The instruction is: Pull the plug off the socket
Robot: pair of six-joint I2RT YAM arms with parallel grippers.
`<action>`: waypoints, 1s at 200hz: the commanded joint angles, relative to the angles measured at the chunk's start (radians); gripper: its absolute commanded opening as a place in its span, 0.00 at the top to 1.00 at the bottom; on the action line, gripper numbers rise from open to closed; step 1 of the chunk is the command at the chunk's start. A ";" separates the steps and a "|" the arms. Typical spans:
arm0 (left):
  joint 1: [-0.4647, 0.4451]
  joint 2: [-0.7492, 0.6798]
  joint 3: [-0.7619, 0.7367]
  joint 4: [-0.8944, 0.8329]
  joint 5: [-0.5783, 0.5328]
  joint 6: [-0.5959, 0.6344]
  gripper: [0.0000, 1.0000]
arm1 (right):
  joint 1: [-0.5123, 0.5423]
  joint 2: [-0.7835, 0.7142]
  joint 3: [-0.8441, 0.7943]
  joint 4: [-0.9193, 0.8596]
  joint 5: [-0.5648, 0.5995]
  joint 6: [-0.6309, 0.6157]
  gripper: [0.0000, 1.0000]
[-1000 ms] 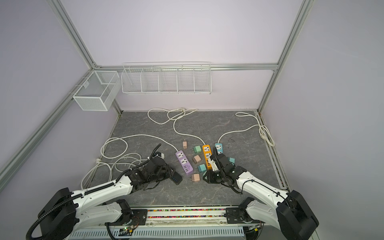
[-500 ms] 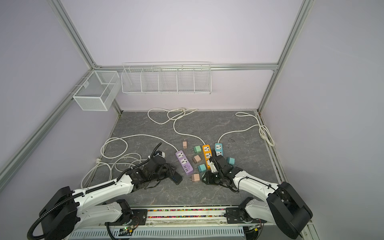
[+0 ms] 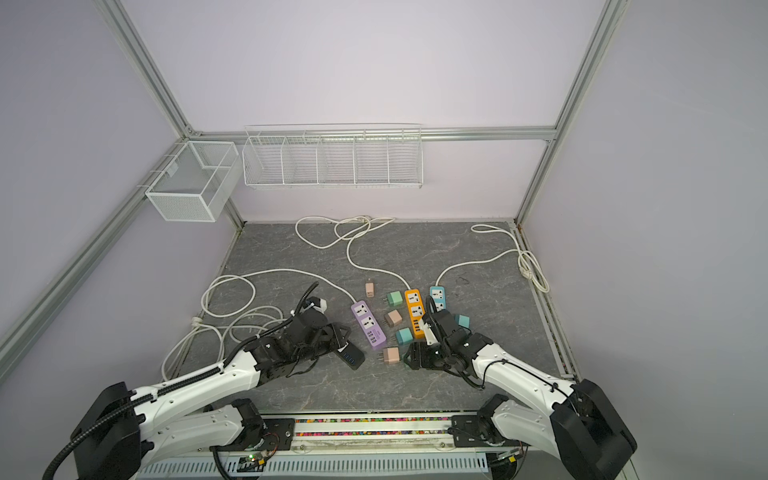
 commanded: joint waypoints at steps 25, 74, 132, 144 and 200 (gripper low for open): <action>0.107 -0.126 0.120 -0.174 -0.128 0.171 0.54 | -0.028 -0.073 0.203 -0.253 0.221 -0.104 0.10; 0.444 -0.162 0.209 -0.290 -0.313 0.385 0.29 | -0.217 -0.076 0.321 -0.236 0.636 -0.161 0.11; 0.785 0.019 0.138 -0.042 -0.526 0.591 0.00 | -0.468 0.035 0.163 0.247 0.890 -0.353 0.11; 0.802 0.063 0.080 0.102 -0.540 0.665 0.00 | -0.516 0.079 0.127 0.339 0.892 -0.375 0.11; 0.820 0.277 -0.141 0.789 -0.358 0.815 0.01 | -0.627 0.297 -0.006 0.842 0.603 -0.540 0.11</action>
